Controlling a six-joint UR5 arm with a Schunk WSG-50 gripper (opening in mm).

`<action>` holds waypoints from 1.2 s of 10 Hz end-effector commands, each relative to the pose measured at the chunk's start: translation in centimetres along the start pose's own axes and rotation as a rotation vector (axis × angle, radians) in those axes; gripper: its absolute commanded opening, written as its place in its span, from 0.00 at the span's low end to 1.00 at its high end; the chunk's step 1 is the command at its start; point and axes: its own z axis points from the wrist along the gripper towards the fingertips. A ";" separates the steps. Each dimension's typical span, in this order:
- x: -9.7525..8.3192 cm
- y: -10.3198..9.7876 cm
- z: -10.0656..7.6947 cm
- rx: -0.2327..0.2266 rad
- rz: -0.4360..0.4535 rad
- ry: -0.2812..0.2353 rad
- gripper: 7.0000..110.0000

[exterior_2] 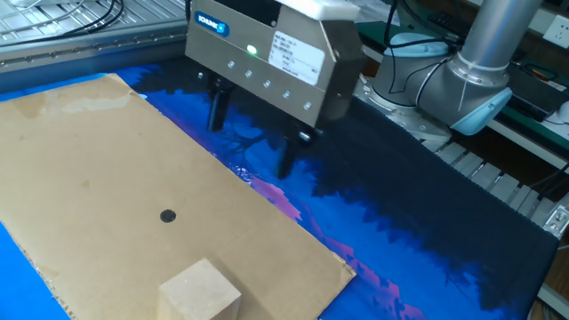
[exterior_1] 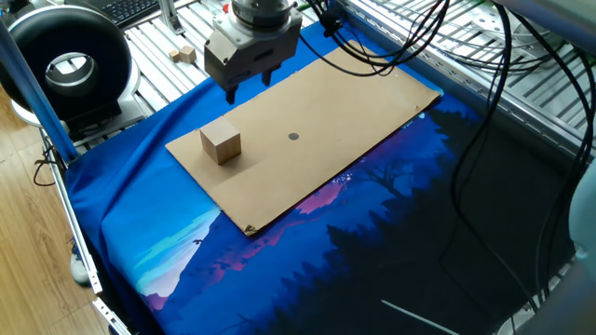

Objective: Grab the block and place it at the designated location

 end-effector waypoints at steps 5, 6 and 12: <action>-0.9 -0.5 3.2 0.038 -0.024 -0.053 0.79; -1.0 -0.9 3.5 0.055 -0.029 -0.058 0.79; -0.4 -0.2 2.3 0.050 0.015 -0.041 0.79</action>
